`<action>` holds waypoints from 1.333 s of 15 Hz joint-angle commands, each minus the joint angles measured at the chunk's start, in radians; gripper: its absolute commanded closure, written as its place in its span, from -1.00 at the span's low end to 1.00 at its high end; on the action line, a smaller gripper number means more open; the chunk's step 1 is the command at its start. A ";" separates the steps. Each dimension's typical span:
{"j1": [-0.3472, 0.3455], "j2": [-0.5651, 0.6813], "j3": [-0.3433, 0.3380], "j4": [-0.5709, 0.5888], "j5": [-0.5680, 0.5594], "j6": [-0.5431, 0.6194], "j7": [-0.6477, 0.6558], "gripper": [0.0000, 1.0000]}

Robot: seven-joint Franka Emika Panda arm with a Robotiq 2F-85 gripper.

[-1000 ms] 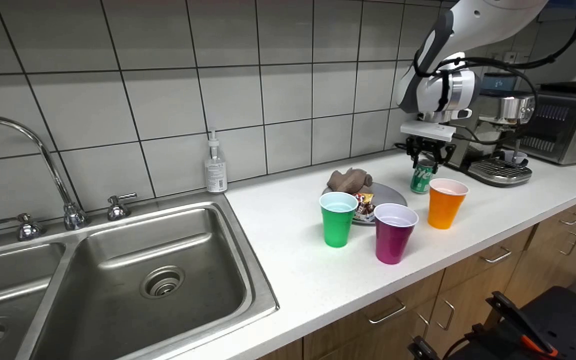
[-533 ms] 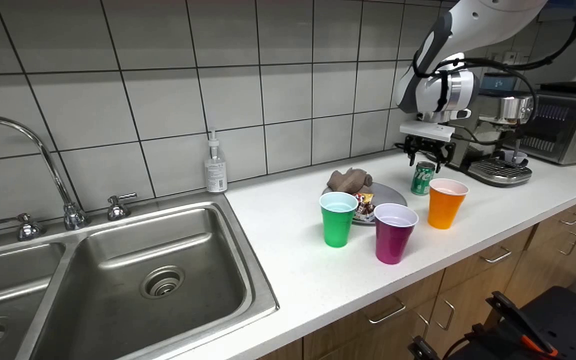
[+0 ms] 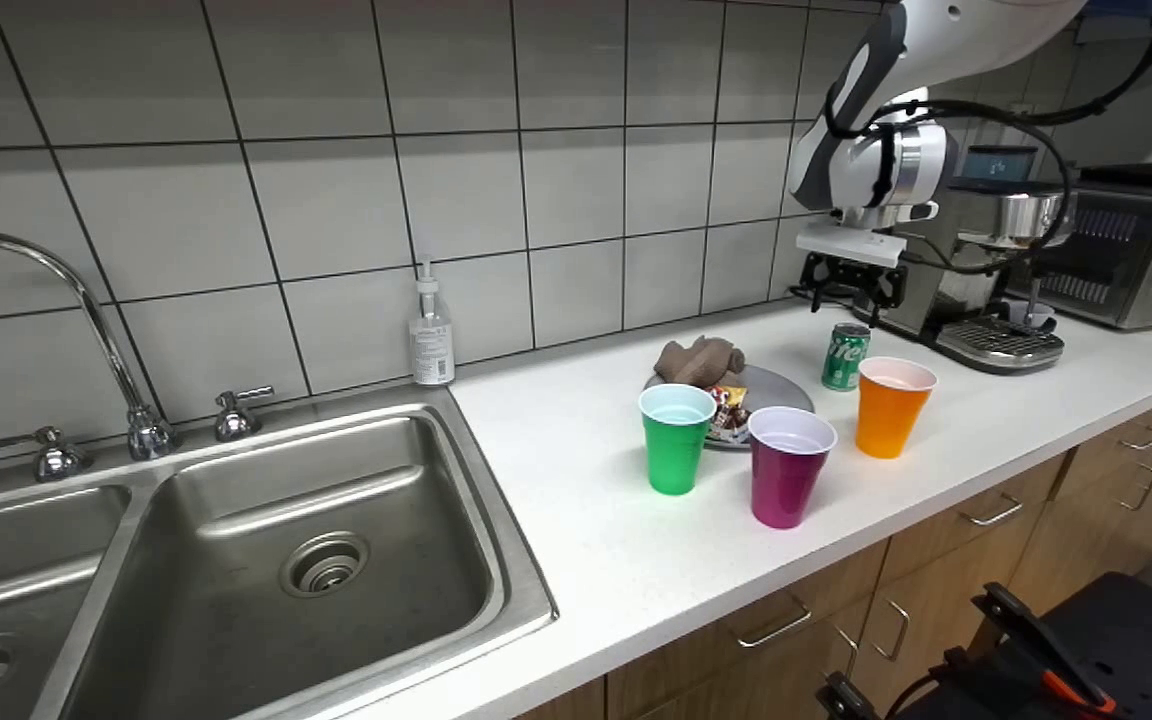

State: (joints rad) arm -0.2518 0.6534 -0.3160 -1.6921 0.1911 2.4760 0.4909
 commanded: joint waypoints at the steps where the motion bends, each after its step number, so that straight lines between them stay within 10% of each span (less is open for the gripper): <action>1: 0.004 -0.050 0.020 -0.021 -0.003 0.000 -0.036 -1.00; 20: 0.011 -0.056 0.201 -0.043 0.077 0.007 -0.240 -1.00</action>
State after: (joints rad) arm -0.2230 0.6172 -0.1511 -1.7067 0.2334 2.4768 0.3225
